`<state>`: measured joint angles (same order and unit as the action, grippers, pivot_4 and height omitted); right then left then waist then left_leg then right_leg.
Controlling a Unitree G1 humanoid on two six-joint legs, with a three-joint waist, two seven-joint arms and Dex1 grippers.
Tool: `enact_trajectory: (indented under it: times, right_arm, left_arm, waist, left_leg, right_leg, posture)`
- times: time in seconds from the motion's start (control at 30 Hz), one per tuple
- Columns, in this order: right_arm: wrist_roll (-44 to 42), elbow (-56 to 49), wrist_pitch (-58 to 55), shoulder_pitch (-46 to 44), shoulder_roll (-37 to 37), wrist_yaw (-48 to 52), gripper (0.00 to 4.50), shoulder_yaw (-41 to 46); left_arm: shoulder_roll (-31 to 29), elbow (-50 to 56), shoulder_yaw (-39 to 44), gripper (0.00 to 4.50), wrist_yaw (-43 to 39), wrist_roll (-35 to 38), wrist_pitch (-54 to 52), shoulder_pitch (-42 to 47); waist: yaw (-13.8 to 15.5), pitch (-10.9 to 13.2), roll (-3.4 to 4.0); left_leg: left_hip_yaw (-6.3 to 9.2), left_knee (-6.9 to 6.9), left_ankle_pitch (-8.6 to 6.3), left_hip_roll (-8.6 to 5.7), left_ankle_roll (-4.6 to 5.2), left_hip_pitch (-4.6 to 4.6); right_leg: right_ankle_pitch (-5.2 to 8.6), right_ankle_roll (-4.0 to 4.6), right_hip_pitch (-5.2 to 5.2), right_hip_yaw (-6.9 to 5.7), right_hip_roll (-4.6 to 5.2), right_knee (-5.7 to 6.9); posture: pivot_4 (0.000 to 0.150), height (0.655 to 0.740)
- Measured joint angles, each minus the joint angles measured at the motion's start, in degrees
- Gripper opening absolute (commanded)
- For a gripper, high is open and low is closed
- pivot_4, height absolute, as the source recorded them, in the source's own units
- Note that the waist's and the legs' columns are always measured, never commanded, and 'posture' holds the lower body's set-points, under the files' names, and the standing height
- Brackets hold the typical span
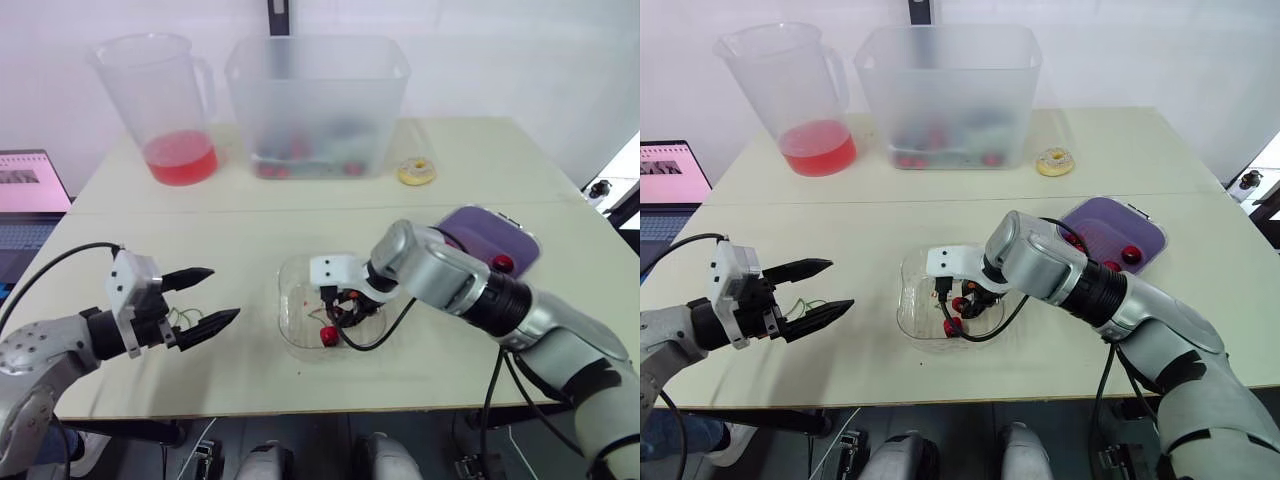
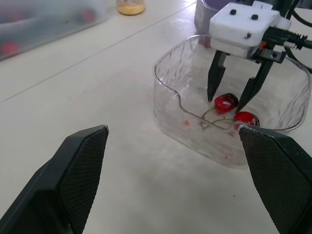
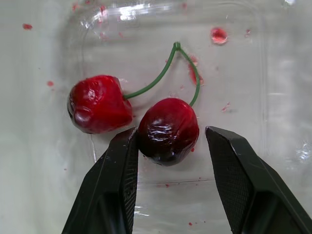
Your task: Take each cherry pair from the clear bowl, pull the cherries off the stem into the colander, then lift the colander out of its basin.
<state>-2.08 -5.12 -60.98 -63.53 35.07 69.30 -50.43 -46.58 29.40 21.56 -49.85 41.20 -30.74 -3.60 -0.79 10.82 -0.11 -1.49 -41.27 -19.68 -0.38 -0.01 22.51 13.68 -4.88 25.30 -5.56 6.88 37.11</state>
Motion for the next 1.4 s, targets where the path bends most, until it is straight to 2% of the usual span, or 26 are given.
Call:
enact_trajectory:
  times: [0.1,0.27,0.4,0.57,0.67,0.73,0.83,0.9,1.13,1.4]
  right_arm:
    - [0.14,0.34,-0.05,0.01,-0.29,-0.31,1.00,0.02]
    - [-0.16,-1.58,-1.13,0.01,0.25,-0.22,1.00,0.66]
    - [-2.76,-6.57,-2.50,-1.62,3.43,1.83,1.00,5.03]
    - [-9.85,-9.46,-3.37,-3.27,4.15,3.15,1.00,18.85]
    - [-12.20,-9.42,0.06,-4.03,3.84,1.44,1.00,26.87]
    - [-12.27,-9.25,3.49,-3.99,3.60,-1.71,1.00,31.68]
    - [-11.31,-8.31,8.33,-2.44,-2.00,-11.59,1.00,39.25]
    - [-9.28,-9.29,12.68,-0.15,-3.71,-17.50,1.00,40.74]
    - [1.85,-9.43,27.49,6.01,-9.46,-34.62,1.00,39.03]
    - [11.68,-8.91,36.73,10.26,-12.59,-44.60,1.00,35.04]
  left_arm:
    - [-0.01,-0.36,-0.33,4.50,-0.05,0.06,-0.29,1.09]
    - [-0.06,-1.68,-0.34,4.50,-0.16,1.10,-0.70,2.25]
    - [1.22,-2.56,-0.01,4.50,0.46,4.66,-2.45,4.94]
    - [2.36,-4.18,0.25,4.50,2.15,10.63,-5.43,9.29]
    - [3.08,-6.05,1.15,4.50,4.30,14.88,-7.31,14.11]
    - [3.81,-7.39,2.14,4.50,6.24,17.60,-8.28,17.90]
    - [6.35,-10.05,2.13,4.50,9.80,20.33,-8.99,23.90]
    - [8.16,-11.59,1.87,4.50,12.22,22.05,-9.12,28.43]
    - [12.73,-19.22,-1.80,4.50,15.09,22.63,-9.05,41.88]
    - [20.98,-24.24,-6.10,4.50,18.27,19.16,-8.24,48.26]
  waist:
    - [0.05,0.00,0.00]
    - [0.04,0.00,0.00]
    - [0.10,0.00,0.00]
    - [0.06,0.00,-0.01]
    - [0.27,-0.01,-0.02]
    - [0.24,-0.04,-0.08]
    - [0.14,-0.05,-0.09]
    - [0.20,-0.05,-0.09]
    - [0.12,-0.06,-0.11]
    - [-0.02,-0.06,-0.11]
  left_leg:
    - [0.00,0.00,0.00,0.01,0.00,0.00]
    - [0.00,0.00,0.00,0.00,0.00,0.01]
    - [0.01,-0.02,0.00,0.00,0.00,0.01]
    - [0.03,0.00,0.00,0.02,0.00,0.00]
    - [0.03,-0.02,0.00,0.01,0.00,0.00]
    - [0.03,-0.02,0.00,0.00,0.00,-0.03]
    - [0.00,-0.02,0.02,0.01,-0.03,-0.05]
    - [0.00,-0.01,0.02,0.01,-0.03,-0.05]
    - [-0.05,-0.02,0.03,-0.03,-0.03,-0.05]
    - [-0.04,-0.02,0.04,-0.01,-0.03,-0.05]
  right_leg:
    - [0.00,0.00,0.00,0.00,-0.02,0.01]
    - [0.00,0.00,0.01,0.00,-0.01,0.00]
    - [0.00,0.00,-0.01,0.00,-0.01,-0.01]
    - [0.00,0.00,-0.02,-0.01,-0.03,0.01]
    - [0.00,0.00,-0.05,-0.01,-0.02,0.00]
    - [-0.01,-0.01,-0.10,-0.01,-0.01,-0.01]
    - [-0.01,-0.01,-0.09,-0.02,-0.03,0.04]
    - [-0.01,-0.02,-0.09,-0.02,-0.03,0.06]
    - [-0.01,-0.02,-0.10,-0.02,-0.05,0.09]
    - [-0.01,-0.02,-0.12,-0.02,-0.08,0.10]
  posture:
    - [0.150,0.6886]
    - [0.150,0.6886]
    - [0.150,0.6886]
    - [0.150,0.6886]
    - [0.150,0.6886]
    - [0.150,0.6886]
    - [0.150,0.6886]
    - [0.150,0.6886]
    - [0.150,0.6886]
    - [0.150,0.6886]
